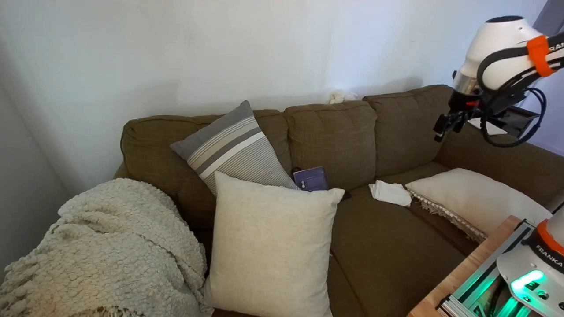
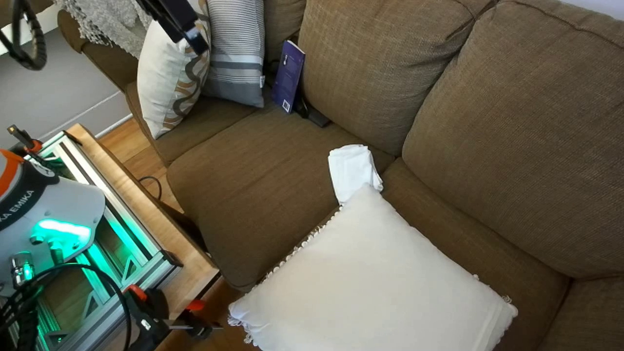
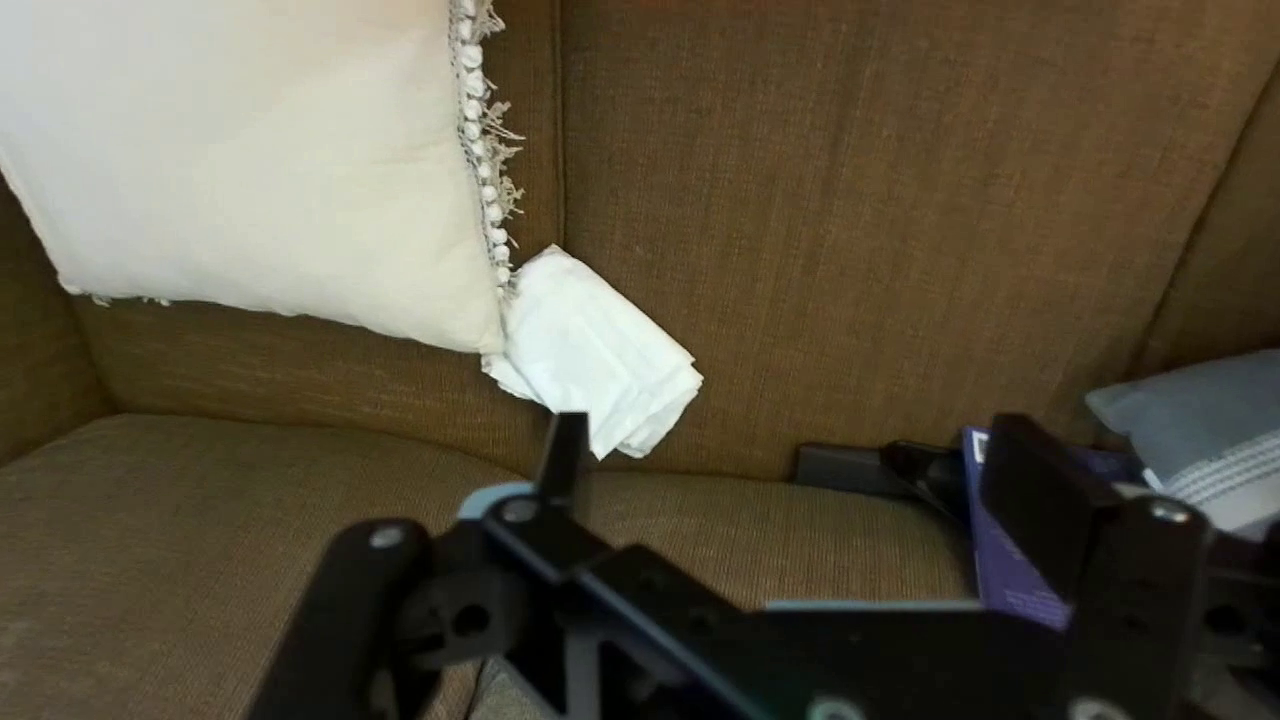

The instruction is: Put the tissue on top of the pillow

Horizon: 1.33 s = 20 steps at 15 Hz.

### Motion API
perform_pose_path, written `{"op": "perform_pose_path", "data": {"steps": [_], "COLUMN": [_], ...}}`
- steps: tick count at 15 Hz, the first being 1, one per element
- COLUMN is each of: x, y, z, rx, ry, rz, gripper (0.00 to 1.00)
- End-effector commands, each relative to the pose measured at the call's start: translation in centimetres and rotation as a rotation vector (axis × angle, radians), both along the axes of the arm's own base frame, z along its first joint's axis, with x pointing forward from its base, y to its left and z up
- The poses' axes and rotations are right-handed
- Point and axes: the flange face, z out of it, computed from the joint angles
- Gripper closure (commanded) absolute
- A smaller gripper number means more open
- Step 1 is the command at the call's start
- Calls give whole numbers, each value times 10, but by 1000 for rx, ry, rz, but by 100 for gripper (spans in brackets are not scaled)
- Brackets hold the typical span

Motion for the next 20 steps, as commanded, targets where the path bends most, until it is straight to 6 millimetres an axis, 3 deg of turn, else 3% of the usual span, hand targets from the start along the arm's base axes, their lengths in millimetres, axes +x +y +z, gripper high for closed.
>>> {"op": "perform_pose_path", "data": {"steps": [1, 6, 7, 8, 11, 15, 16, 20], "x": [18, 51, 57, 39, 55, 59, 67, 114], "y": [-19, -36, -40, -30, -37, -38, -31, -18], "z": [-62, -135, -141, -118, -140, -140, -145, -201], "rx": [-60, -112, -150, -111, -134, -138, -167, -285], "ry": [101, 180, 193, 171, 202, 200, 177, 222], "rz": [50, 126, 123, 122, 123, 124, 119, 181], "gripper": [0, 0, 0, 0, 0, 0, 0, 0]}}
